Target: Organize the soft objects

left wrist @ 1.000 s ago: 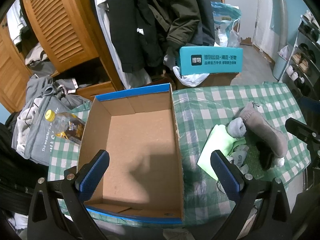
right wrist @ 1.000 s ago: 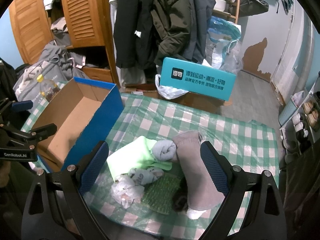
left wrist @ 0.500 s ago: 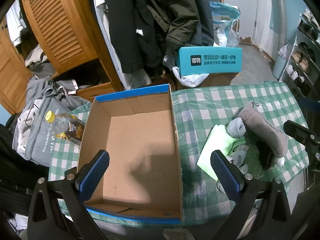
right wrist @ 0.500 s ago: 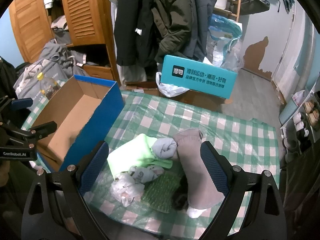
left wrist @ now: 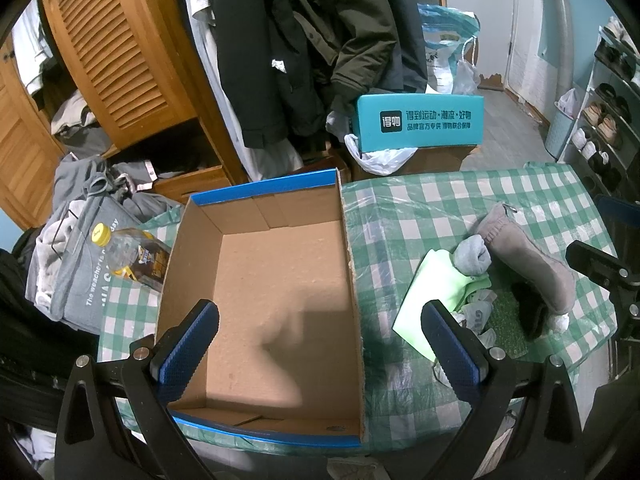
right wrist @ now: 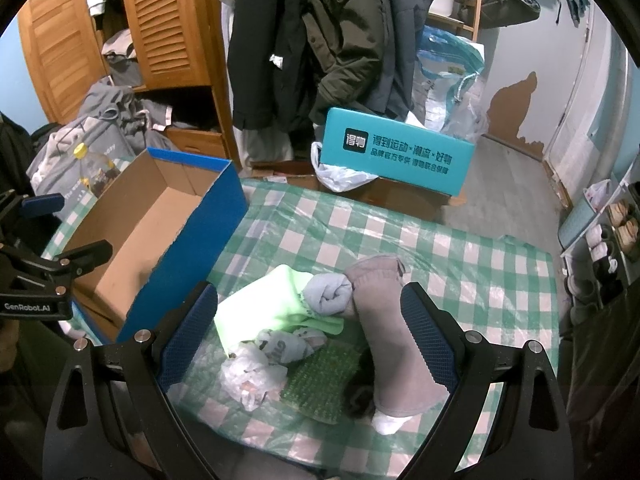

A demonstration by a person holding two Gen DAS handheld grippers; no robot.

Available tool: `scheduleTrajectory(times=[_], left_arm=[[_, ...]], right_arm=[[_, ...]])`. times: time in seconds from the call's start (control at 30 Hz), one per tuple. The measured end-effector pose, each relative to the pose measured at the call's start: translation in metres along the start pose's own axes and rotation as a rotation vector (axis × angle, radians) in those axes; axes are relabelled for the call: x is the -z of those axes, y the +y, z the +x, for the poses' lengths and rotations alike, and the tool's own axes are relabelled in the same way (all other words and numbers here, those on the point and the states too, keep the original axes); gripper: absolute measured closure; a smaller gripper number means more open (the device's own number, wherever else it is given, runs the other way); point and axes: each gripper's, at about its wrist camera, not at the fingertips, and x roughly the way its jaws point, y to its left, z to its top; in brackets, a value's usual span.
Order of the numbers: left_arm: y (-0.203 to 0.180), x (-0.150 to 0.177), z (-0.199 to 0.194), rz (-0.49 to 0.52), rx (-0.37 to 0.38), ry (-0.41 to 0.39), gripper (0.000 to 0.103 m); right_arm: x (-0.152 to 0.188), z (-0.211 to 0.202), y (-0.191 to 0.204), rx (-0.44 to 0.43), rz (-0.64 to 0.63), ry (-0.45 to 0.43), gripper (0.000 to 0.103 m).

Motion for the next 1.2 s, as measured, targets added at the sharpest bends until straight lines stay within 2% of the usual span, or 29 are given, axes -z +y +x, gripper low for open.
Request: scheduleTrajectory(times=[0.9, 1.07, 1.2], left_arm=[[-0.004, 0.004, 0.005, 0.001, 0.008, 0.006, 0.001], [-0.023, 0.005, 0.015, 0.026, 0.011, 0.032, 0.001], [-0.034, 0.004, 0.024, 0.045, 0.044, 0.064, 0.001]], right_arm=[[0.005, -0.001, -0.012, 0.001, 0.006, 0.018, 0.011], [0.006, 0.003, -0.027, 0.008, 0.027, 0.043, 0.011], [0.005, 0.009, -0.035, 0.030, 0.032, 0.072, 0.011]])
